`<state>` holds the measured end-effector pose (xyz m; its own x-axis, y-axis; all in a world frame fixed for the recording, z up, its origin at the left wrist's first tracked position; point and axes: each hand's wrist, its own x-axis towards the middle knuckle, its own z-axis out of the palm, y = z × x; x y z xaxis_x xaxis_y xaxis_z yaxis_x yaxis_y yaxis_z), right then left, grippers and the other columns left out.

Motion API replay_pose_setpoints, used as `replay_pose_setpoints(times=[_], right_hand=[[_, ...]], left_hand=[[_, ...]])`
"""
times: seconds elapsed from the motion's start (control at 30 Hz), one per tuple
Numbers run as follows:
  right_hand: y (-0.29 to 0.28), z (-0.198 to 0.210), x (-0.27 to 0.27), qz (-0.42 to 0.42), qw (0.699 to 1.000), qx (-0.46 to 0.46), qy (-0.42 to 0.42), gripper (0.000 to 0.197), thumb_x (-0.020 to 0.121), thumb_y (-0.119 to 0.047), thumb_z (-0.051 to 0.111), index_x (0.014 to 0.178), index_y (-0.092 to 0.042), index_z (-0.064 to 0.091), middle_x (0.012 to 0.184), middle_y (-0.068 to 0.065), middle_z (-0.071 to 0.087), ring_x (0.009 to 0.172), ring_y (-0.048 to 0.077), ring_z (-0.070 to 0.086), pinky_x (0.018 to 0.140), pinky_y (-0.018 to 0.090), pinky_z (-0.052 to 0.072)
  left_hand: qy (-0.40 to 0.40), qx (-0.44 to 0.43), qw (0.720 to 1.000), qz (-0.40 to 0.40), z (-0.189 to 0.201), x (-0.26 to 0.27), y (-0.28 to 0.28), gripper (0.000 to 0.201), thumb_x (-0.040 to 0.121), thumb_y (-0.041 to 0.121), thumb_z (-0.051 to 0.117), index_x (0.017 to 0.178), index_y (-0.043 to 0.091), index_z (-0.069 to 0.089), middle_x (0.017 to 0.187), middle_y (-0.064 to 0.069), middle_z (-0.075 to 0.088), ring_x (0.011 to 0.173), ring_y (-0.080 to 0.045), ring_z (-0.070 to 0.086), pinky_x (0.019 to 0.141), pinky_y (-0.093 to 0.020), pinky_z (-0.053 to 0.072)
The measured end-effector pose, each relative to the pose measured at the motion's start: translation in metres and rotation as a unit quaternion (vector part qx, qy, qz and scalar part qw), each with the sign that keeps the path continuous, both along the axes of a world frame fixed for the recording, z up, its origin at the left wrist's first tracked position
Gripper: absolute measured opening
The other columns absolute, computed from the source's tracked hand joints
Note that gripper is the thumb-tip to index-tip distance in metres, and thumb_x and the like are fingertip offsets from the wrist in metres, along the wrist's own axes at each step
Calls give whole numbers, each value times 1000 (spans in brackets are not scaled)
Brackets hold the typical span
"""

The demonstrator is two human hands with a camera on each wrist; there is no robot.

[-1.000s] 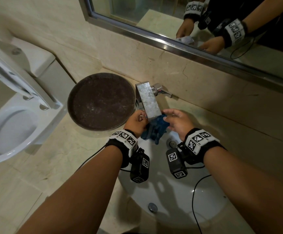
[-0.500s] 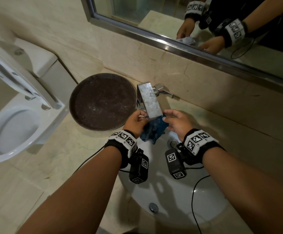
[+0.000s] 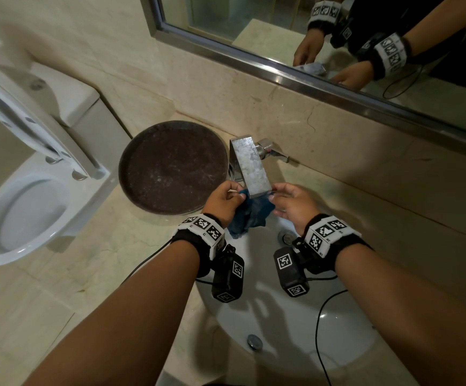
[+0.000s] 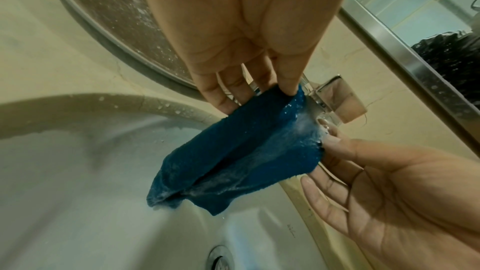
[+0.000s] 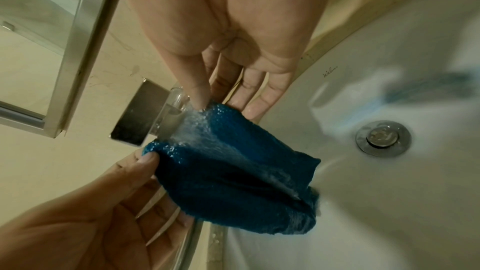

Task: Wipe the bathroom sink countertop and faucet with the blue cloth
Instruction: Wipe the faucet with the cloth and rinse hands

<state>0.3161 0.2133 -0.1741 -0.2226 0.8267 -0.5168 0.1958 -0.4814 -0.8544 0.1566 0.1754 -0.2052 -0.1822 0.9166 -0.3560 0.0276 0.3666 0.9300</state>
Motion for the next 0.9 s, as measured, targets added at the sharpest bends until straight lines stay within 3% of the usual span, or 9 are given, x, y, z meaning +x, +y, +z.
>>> replay_pose_setpoints(times=[0.07, 0.17, 0.23, 0.4, 0.57, 0.77, 0.9], right_hand=[[-1, 0, -1, 2, 1000, 0, -3, 24, 88, -2, 55, 89, -26, 58, 90, -2, 62, 88, 15, 59, 79, 27, 48], [-1, 2, -3, 2, 1000, 0, 7, 23, 89, 1, 53, 87, -22, 56, 86, -3, 60, 81, 11, 58, 70, 21, 47], [-1, 3, -3, 3, 1000, 2, 7, 23, 89, 1, 53, 87, -22, 56, 86, -3, 60, 80, 10, 58, 70, 21, 48], [0, 0, -3, 7, 1000, 3, -9, 24, 88, -1, 55, 86, -25, 58, 87, -4, 62, 84, 13, 59, 86, 34, 47], [1, 2, -3, 11, 1000, 8, -7, 25, 88, -1, 55, 87, -26, 58, 88, -3, 62, 83, 11, 59, 75, 26, 48], [0, 3, -1, 11, 1000, 8, -3, 28, 88, 1, 53, 86, -27, 57, 87, 0, 61, 82, 12, 59, 76, 25, 49], [1, 3, 1, 18, 1000, 10, -17, 27, 88, -1, 55, 87, -28, 58, 92, 1, 62, 92, 20, 60, 89, 37, 49]], left_hand=[[-1, -3, 1000, -1, 1, -1, -1, 25, 92, 0, 50, 77, 20, 50, 61, 5, 54, 56, -5, 50, 61, -25, 41], [1, -7, 1000, -1, 2, -2, -2, 24, 93, 1, 50, 78, 20, 51, 67, 0, 55, 63, -11, 51, 62, -25, 42], [-2, -6, 1000, 3, 2, -2, -2, 24, 93, 1, 50, 78, 20, 50, 68, 0, 55, 63, -10, 51, 60, -22, 42], [-14, -7, 1000, 10, 4, -2, -4, 24, 93, 0, 49, 78, 19, 50, 68, -1, 55, 61, -9, 52, 57, -21, 43], [-3, -8, 1000, 8, 4, -2, -3, 24, 93, 1, 50, 78, 20, 50, 68, 0, 56, 64, -13, 51, 62, -26, 43], [2, -10, 1000, 7, 4, -1, -3, 24, 93, 1, 50, 78, 20, 50, 67, 0, 55, 63, -12, 50, 61, -26, 41], [8, -8, 1000, 4, 4, 0, -2, 24, 93, 1, 50, 78, 20, 50, 65, 1, 53, 61, -10, 48, 58, -22, 38]])
